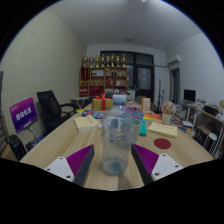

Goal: Pour water

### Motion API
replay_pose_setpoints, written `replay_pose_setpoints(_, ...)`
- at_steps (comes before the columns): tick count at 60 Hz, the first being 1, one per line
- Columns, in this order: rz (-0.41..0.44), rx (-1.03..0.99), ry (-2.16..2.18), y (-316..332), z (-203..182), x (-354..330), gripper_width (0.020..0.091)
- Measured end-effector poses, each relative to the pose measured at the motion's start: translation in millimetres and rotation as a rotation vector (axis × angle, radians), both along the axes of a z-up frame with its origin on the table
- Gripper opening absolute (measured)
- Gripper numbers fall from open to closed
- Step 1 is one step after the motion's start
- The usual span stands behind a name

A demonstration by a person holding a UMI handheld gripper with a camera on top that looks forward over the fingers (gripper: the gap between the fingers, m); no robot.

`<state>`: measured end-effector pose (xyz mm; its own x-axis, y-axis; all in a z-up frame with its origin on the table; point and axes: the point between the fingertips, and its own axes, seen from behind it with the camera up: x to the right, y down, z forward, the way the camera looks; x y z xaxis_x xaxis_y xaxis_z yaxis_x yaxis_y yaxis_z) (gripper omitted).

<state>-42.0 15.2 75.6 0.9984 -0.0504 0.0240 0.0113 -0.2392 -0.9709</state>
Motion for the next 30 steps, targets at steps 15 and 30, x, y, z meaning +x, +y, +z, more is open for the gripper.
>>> replay_pose_setpoints(15, 0.006, -0.005, -0.007, 64, -19, 9, 0.0561)
replay_pose_setpoints(30, 0.041, -0.058, 0.036, 79, -23, 4, 0.0396)
